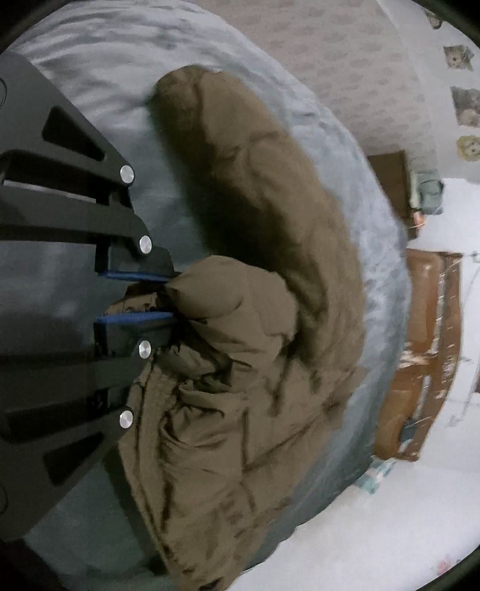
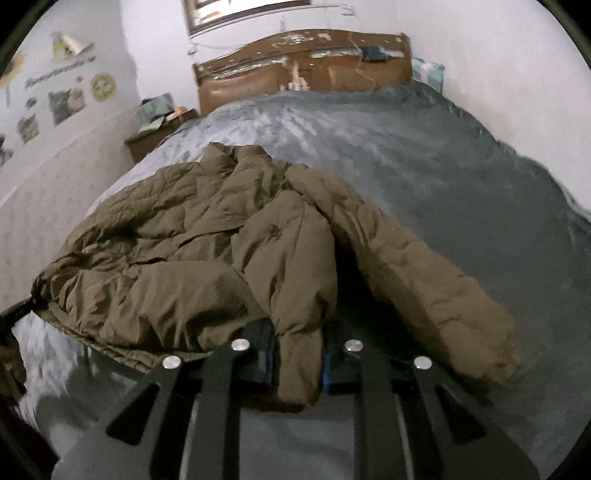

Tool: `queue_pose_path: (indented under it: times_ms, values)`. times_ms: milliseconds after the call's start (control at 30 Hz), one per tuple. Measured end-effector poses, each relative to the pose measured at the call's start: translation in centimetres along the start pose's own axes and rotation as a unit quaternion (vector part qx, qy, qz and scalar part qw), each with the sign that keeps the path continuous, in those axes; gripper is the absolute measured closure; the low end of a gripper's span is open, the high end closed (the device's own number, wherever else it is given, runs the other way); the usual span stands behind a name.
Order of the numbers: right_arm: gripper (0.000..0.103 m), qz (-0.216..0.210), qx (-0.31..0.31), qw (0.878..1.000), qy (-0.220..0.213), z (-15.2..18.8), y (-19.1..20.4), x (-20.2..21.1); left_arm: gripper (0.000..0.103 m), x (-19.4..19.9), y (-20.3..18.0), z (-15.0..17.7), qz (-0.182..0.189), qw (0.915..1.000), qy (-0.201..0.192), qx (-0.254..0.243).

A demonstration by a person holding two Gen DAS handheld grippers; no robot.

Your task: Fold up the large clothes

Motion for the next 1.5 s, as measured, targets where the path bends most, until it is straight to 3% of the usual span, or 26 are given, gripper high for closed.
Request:
queue_pose_path:
  times_ms: [100, 167, 233, 267, 300, 333, 367, 400, 433, 533, 667, 733, 800, 867, 967, 1033, 1100, 1133, 1200, 1300, 1367, 1400, 1433, 1467, 1500]
  values:
    - [0.086, -0.022, 0.011, 0.999, 0.021, 2.9, 0.6, 1.4, 0.089, 0.3, 0.2, 3.3, -0.007, 0.9993, 0.034, -0.01]
    - [0.083, -0.047, 0.024, 0.998, 0.043, 4.9, 1.7, 1.7, 0.082, 0.9, 1.0, 4.4, -0.017, 0.999, 0.042, 0.001]
    - [0.076, -0.072, 0.033, 0.995, 0.059, 6.1, 2.9, 1.7, 0.066, 1.6, 1.8, 4.4, -0.03, 0.9989, 0.036, 0.006]
    - [0.062, -0.082, 0.039, 0.994, 0.06, 6.1, 3.4, 1.7, 0.061, 2.2, 2.2, 4.1, -0.041, 0.9988, 0.024, 0.013]
    - [0.037, -0.083, 0.041, 0.994, 0.055, 5.6, 3.5, 1.5, 0.046, 2.8, 2.7, 3.6, -0.052, 0.9984, 0.01, 0.019]
    - [0.026, -0.079, 0.036, 0.996, 0.035, 4.8, 3.3, 1.9, 0.028, 2.9, 2.7, 3.0, -0.06, 0.998, 0.0, 0.022]
    - [0.013, -0.075, 0.029, 0.997, 0.019, 4.1, 3.0, 2.2, 0.02, 3.5, 3.0, 2.5, -0.071, 0.9971, -0.014, 0.023]
    - [0.011, -0.072, 0.02, 0.997, -0.002, 3.5, 2.5, 2.8, 0.009, 4.3, 3.3, 1.8, -0.088, 0.9951, -0.038, 0.025]
    - [0.011, -0.065, 0.008, 0.998, -0.023, 2.7, 1.8, 3.3, 0.005, 5.2, 3.8, 1.6, -0.099, 0.9936, -0.05, 0.025]
    - [0.009, -0.019, -0.022, 0.999, -0.045, 2.0, -0.8, 3.9, 0.003, 5.7, 4.3, 0.3, -0.119, 0.9909, -0.062, 0.006]
    - [0.008, 0.073, -0.045, 0.996, -0.007, 3.4, -5.8, 2.9, 0.003, 6.0, 6.7, -0.4, -0.142, 0.988, -0.061, -0.007]
    - [0.007, 0.1, -0.054, 0.993, 0.014, 4.0, -7.5, 2.1, 0.003, 4.7, 5.9, -1.0, -0.131, 0.9897, -0.054, -0.021]
    - [0.008, 0.126, -0.068, 0.989, 0.041, 5.3, -9.8, 1.4, 0.003, 4.1, 4.1, -0.8, -0.087, 0.9945, -0.047, -0.033]
    - [0.007, 0.12, -0.098, 0.986, 0.057, 6.1, -10.9, 0.6, 0.003, 2.9, 1.9, 0.3, -0.044, 0.9977, -0.03, -0.041]
    - [0.007, 0.05, -0.134, 0.988, 0.056, 5.8, -9.2, -0.7, 0.003, 1.8, 0.1, 1.5, -0.036, 0.9976, -0.019, -0.056]
    - [0.007, 0.007, -0.123, 0.991, 0.053, 4.9, -6.8, -1.9, 0.003, 1.3, -1.4, 1.3, -0.04, 0.9951, -0.026, -0.086]
    - [0.007, 0.034, -0.068, 0.997, 0.03, 2.7, -4.4, -2.7, 0.003, 0.9, -2.6, 0.5, -0.063, 0.9897, -0.041, -0.122]
    - [0.007, 0.022, -0.05, 0.998, 0.024, 1.6, -2.9, -3.6, 0.003, 0.5, -3.0, 0.1, -0.071, 0.9879, -0.043, -0.131]
    - [0.007, -0.004, -0.052, 0.998, 0.045, 1.7, -0.8, -5.3, 0.003, -1.6, -3.0, -0.2, -0.095, 0.9853, -0.028, -0.139]
    - [0.008, 0.013, -0.014, 0.996, 0.089, 2.7, 1.0, -7.9, 0.004, -4.2, -2.0, 0.4, -0.123, 0.9817, 0.004, -0.146]
    - [0.008, 0.024, 0.013, 0.993, 0.114, 3.5, 1.4, -9.1, 0.013, -5.8, -1.3, 1.3, -0.125, 0.9799, 0.033, -0.152]
    - [0.01, 0.021, 0.012, 0.992, 0.122, 4.0, 1.0, -8.9, 0.025, -6.2, -1.0, 1.7, -0.121, 0.9799, 0.044, -0.152]
    - [0.015, 0.012, -0.002, 0.991, 0.132, 4.5, 0.7, -9.4, 0.039, -6.7, -0.9, 2.3, -0.111, 0.9806, 0.06, -0.15]
    - [0.036, 0.0, -0.013, 0.99, 0.139, 4.9, 0.6, -9.6, 0.043, -7.1, -0.8, 2.6, -0.103, 0.9813, 0.066, -0.148]
    - [0.05, -0.01, -0.022, 0.988, 0.15, 5.4, 0.5, -9.9, 0.049, -7.3, -0.6, 2.9, -0.097, 0.982, 0.072, -0.145]
Point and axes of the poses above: each gripper's, at about its wrist camera, not at the fingertips, and x roughly against the way its jaws point, y to its left, z to its underside, the point moved 9 cm from there along -x, roughly the way its jaws point, and after that the axes turned 10 degrees about x, right-handed, at the moved point
